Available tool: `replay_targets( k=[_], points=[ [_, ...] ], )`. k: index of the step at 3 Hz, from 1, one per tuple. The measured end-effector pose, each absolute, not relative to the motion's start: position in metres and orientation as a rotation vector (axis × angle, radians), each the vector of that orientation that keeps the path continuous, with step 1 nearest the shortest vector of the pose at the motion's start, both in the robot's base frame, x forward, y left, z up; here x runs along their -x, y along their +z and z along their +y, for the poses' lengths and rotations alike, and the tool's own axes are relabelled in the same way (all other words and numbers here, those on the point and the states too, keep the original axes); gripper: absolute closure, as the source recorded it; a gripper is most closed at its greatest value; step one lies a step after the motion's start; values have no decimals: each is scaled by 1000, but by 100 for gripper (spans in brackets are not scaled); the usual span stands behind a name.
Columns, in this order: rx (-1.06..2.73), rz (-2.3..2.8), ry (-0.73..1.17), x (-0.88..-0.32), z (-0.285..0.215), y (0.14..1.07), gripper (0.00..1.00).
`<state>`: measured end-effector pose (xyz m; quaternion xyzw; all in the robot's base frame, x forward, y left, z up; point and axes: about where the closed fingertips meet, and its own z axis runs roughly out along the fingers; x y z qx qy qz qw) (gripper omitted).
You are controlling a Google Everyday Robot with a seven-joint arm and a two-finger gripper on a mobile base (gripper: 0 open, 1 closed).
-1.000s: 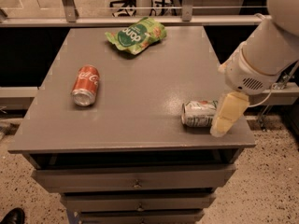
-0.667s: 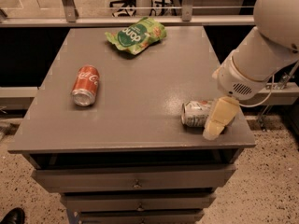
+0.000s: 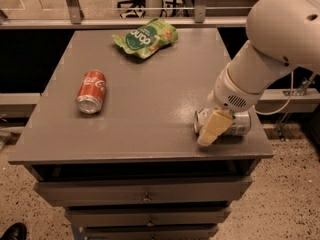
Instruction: Place 7up can upright
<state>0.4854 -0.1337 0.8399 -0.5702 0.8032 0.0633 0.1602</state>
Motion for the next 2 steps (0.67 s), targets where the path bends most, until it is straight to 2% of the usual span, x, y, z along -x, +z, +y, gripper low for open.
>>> replay_targets(
  k=[2],
  points=[
    [1599,2260,239,-493,-127,853,72]
  ],
)
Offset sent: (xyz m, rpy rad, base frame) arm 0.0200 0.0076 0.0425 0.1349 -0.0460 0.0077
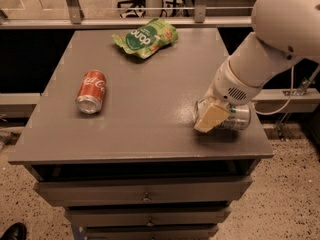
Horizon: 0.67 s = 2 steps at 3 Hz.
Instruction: Place 7up can upright
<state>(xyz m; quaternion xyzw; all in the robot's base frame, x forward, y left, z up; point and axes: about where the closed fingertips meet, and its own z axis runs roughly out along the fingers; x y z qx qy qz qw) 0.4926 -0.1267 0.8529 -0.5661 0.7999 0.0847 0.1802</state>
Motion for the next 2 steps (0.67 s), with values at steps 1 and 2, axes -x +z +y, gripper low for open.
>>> replay_targets(
  k=[1,2],
  points=[
    [1560,2148,332,-509,-123,884,95],
    [1450,1909,550,-534,-111,924,100]
  ],
)
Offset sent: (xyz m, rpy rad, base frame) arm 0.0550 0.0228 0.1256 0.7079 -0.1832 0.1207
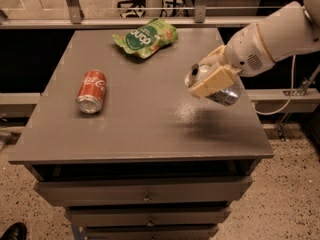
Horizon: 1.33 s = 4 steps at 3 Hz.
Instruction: Place 7up can upright
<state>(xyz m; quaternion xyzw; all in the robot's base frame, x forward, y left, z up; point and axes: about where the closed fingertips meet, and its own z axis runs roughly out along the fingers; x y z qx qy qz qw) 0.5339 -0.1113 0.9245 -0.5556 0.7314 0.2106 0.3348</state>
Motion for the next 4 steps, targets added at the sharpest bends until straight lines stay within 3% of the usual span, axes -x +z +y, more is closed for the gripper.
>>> replay_targets(
  k=[2,4],
  points=[
    [1187,1543,867,-542,-99,957,100],
    [945,1314,1015,-535,-116,954,100]
  ],
)
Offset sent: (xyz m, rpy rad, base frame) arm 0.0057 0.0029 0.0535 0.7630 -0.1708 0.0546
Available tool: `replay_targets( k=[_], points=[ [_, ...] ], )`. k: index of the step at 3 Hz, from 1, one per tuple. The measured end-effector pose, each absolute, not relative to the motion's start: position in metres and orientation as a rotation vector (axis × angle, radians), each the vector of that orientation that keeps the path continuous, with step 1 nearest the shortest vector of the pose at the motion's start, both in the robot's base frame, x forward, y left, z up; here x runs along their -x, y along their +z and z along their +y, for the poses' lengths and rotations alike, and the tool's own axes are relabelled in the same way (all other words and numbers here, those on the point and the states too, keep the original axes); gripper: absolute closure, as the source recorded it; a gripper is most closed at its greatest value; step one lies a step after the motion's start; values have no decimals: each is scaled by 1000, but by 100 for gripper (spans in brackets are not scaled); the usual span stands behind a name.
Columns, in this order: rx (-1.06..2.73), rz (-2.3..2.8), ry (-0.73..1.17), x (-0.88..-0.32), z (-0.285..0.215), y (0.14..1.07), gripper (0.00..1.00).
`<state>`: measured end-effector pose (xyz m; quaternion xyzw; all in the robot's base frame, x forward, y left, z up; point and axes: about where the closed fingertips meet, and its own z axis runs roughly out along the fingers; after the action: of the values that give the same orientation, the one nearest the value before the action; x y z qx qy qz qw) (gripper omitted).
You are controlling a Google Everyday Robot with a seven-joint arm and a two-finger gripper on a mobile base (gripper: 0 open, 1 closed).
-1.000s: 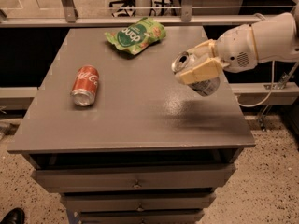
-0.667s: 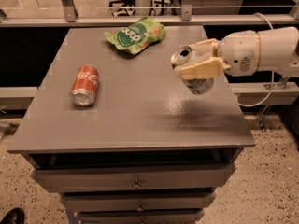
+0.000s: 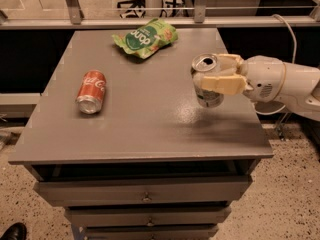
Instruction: Place 7up can upright
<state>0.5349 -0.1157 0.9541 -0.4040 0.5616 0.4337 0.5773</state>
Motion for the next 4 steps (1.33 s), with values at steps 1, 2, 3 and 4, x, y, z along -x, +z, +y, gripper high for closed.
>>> replay_targets(
  k=[1,2,3,4],
  points=[
    [867,1287,1044,-532,-124,939,100],
    [784,1296,1077,-533,-131,920,74],
    [747,1306,1090,-533,-134,910,50],
    [713,1319,1104,-531,-136,901,27]
  ],
)
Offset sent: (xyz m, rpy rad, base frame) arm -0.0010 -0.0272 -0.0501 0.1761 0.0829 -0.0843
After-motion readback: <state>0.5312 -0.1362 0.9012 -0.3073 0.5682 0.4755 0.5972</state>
